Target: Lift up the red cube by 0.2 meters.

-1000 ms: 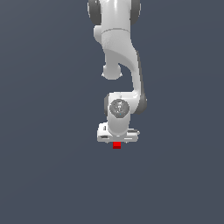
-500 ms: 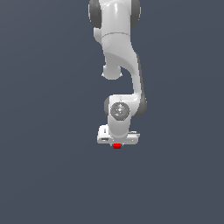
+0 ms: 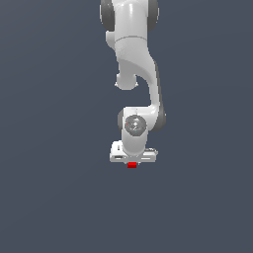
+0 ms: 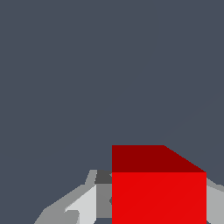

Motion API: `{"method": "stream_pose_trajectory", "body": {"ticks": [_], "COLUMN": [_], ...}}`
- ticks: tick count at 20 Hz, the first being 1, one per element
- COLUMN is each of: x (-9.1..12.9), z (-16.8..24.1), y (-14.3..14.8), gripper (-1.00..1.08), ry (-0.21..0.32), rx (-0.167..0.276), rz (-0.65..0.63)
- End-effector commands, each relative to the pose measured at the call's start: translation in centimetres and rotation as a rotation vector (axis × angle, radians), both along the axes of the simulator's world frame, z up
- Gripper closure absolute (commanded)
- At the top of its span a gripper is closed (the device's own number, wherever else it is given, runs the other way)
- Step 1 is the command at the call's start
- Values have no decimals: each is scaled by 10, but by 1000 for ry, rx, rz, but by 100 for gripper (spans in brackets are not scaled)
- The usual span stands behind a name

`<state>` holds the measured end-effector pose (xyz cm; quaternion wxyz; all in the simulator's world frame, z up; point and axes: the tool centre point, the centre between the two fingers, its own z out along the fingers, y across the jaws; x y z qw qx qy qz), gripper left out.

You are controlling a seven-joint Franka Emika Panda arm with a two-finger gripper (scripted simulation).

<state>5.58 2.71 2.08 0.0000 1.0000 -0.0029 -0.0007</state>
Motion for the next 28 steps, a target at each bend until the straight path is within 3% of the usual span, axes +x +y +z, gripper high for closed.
{"method": "stream_pose_trajectory", "body": {"ticks": [1, 8, 21, 28], "x": [0, -1, -2, -1], "z": [4, 36, 160, 202], "y": [0, 0, 0, 0], "gripper": [108, 108, 108, 108], "ry": [-1, -1, -1, -1], "rx": [0, 0, 0, 0], "rz": [0, 0, 0, 0]}}
